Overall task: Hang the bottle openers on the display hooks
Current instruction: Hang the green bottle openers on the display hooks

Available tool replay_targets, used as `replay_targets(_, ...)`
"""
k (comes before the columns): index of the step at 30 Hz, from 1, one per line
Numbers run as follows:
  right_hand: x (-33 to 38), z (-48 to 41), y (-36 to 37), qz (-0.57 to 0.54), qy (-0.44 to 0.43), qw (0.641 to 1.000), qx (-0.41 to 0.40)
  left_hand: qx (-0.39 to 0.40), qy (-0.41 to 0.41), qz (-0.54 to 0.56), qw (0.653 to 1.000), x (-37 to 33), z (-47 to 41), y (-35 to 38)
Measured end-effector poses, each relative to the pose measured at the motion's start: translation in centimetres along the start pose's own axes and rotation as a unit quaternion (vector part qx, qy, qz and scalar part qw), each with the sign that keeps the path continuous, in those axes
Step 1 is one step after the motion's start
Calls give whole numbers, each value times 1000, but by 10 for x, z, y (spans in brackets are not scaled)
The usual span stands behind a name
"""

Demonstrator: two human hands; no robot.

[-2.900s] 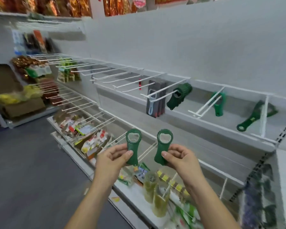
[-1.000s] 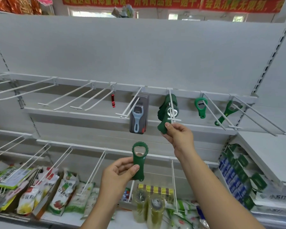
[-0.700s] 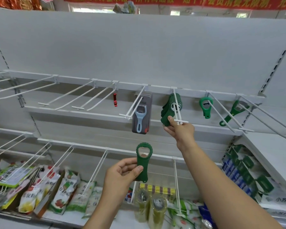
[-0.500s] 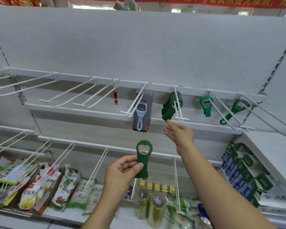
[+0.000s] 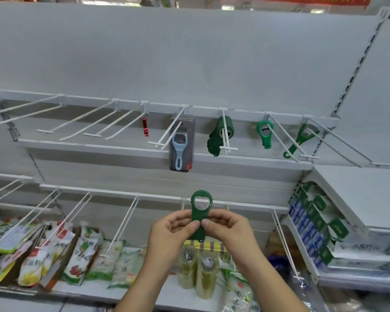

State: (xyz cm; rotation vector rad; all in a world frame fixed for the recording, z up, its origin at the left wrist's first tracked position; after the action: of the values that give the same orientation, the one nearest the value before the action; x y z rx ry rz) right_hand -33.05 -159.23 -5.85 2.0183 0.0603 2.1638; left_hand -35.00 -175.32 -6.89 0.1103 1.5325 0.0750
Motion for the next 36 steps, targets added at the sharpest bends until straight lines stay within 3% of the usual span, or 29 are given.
replay_targets(9, 5, 6, -3, -14, 0, 1000, 1, 1, 6, -17, 1000, -5, 9, -1)
replay_targets(14, 34, 0, -18, -54, -49, 996, -43, -24, 8, -16, 1000, -9, 14, -17)
replay_targets(23, 81, -6, -22, -58, -158, 984, -52, -22, -5, -32, 999, -2, 21, -25)
replay_targets(36, 72, -41, -12, -83, -135, 982, -104, -17, -4, -40, 999, -3, 22, -35)
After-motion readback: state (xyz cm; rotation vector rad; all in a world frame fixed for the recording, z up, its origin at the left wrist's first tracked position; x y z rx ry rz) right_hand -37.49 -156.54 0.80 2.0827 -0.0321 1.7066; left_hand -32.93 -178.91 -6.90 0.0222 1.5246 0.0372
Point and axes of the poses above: each hand's wrist, its own z-axis away from the middle knuckle, its own y-axis out of the palm, x = y × z, the point moved 8 cm from there along -z, towards the middle knuckle, and after that the axes turned 1 degree about -x, right-handed, at the moved point
